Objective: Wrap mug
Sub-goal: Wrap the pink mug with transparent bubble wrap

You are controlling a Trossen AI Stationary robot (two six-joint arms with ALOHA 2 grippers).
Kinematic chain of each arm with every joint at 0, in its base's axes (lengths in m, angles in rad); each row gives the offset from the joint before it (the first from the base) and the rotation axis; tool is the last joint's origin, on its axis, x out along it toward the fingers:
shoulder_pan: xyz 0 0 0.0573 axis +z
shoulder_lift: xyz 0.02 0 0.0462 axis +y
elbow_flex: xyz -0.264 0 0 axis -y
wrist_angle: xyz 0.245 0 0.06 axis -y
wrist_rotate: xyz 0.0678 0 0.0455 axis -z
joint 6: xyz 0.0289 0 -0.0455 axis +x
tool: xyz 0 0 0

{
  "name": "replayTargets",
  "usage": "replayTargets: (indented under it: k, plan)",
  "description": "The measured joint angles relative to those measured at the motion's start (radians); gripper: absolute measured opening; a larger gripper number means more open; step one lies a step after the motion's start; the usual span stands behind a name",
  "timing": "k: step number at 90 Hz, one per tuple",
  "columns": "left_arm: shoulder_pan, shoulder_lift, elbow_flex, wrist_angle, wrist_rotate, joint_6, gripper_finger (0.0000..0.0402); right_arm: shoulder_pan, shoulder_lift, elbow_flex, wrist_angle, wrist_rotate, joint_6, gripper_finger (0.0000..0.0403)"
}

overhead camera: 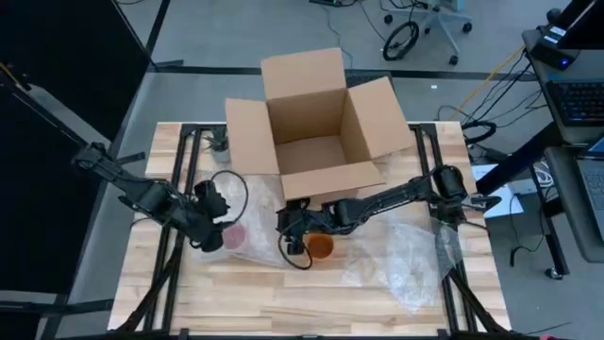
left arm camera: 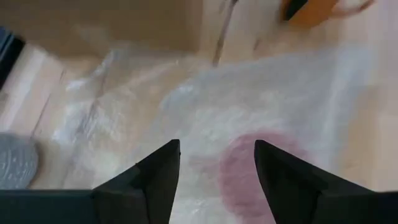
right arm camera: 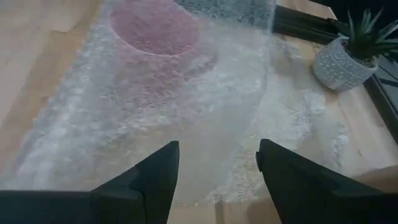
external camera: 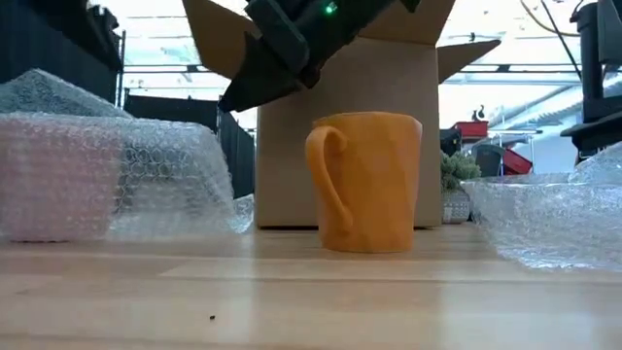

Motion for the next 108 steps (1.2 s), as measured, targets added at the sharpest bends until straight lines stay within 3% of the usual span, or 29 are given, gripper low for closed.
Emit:
replayTargets:
  k: [22,49,75,88,108]
  plan:
    - [0.031,0.009,-0.159,0.18,0.128,-0.034,0.0193,0.021,0.0,0.0,0.0,0.001,0.02,0.0205]
    - [0.053,0.015,-0.274,0.3,0.161,-0.032,0.0193,0.039,0.0,0.0,-0.009,-0.015,0.092,0.0205]
    - [0.062,0.116,-0.303,0.404,0.186,-0.007,0.0188,0.063,0.0,0.0,-0.009,-0.015,0.119,0.0205]
    - [0.06,0.165,-0.303,0.465,0.211,-0.012,0.0139,0.074,0.0,0.0,-0.009,-0.014,0.132,0.0205]
    - [0.017,0.183,-0.304,0.581,0.292,-0.034,0.0021,0.099,0.0,0.0,-0.019,-0.014,0.13,0.0205]
